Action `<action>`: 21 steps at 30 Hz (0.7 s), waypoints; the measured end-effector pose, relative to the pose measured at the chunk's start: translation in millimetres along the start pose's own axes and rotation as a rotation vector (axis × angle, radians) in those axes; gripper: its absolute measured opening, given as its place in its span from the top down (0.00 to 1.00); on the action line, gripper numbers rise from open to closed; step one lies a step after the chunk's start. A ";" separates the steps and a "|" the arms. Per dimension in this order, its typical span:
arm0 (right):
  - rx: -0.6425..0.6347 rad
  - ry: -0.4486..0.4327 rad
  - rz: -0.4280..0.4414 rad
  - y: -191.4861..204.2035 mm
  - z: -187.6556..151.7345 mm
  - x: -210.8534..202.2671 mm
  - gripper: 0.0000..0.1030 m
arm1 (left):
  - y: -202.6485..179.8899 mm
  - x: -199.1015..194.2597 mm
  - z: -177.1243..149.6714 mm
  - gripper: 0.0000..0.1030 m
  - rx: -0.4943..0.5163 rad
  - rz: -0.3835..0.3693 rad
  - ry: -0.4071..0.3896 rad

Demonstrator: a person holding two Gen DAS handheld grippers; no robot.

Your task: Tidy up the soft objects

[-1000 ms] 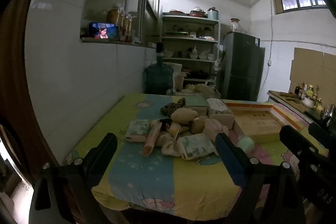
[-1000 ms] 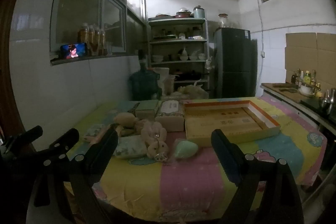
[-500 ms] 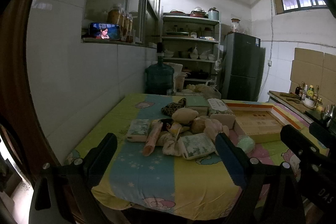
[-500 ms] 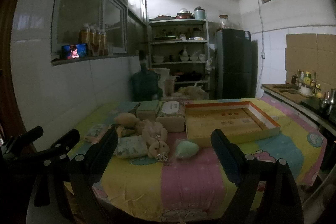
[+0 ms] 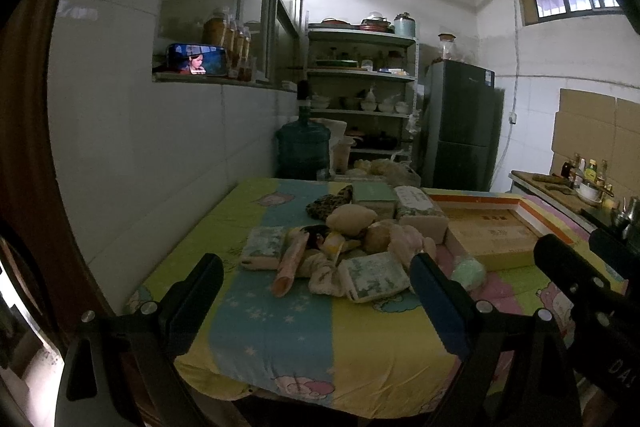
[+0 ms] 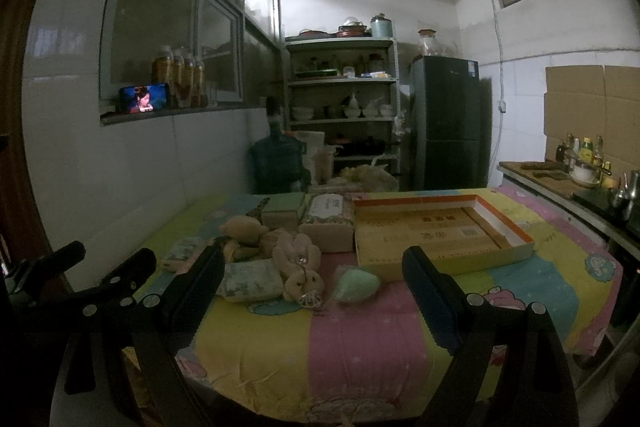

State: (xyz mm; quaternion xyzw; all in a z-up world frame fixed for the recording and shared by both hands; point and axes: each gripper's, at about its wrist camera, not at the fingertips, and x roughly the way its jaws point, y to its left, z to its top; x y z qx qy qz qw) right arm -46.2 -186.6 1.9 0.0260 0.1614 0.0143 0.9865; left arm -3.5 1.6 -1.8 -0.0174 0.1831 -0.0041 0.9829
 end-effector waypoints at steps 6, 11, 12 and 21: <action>-0.001 -0.001 0.001 0.1 0.1 0.0 0.11 | -0.9 2.0 -0.7 0.08 0.005 -0.003 0.003; -0.001 -0.001 0.000 0.0 0.2 0.2 0.11 | -2.1 2.2 -0.3 0.08 0.006 -0.003 0.004; -0.001 -0.002 0.000 0.2 0.3 0.2 0.11 | -2.1 2.2 -0.3 0.08 0.006 -0.003 0.004; -0.002 -0.002 0.001 0.7 0.5 0.7 0.11 | -1.6 2.1 -0.1 0.08 0.006 -0.003 0.004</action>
